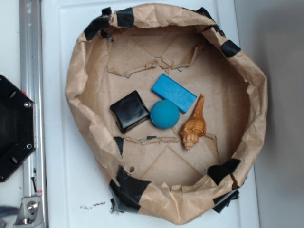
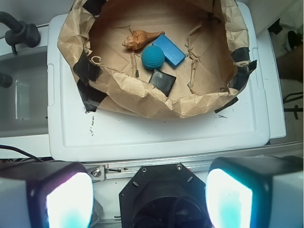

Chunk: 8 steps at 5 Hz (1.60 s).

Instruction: Grab the blue ball.

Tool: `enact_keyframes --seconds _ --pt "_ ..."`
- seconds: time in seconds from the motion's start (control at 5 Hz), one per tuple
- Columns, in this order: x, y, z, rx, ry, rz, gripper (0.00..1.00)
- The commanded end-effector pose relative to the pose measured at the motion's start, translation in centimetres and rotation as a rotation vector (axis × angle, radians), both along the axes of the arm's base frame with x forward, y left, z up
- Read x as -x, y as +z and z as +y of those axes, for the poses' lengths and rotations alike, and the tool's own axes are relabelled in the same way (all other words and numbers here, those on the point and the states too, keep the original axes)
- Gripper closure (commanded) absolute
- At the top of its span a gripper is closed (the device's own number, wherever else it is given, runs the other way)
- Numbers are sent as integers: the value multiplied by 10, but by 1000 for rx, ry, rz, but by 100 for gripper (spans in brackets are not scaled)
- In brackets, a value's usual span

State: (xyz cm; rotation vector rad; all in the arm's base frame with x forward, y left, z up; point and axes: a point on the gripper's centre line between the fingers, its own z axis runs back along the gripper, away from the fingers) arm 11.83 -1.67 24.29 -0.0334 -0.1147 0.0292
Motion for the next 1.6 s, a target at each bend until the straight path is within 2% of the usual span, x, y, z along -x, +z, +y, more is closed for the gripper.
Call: enact_keyframes --seconds 0.0,0.2,0.4,0.6,0.8,1.0,1.2,1.4 --pt "0 0 0 0 0 0 0" --pt "-50 -50 50 -65 251 -38 0" --pt "-94 -102 73 -24 334 -30 0" --pt "-128 -120 74 32 398 -78 0" --pt "-149 -146 56 46 365 -87 0" --pt "-150 -176 34 40 283 -59 0" --pt "-150 -197 6 93 181 -34 0" --pt "-153 -205 -6 91 152 -18 0"
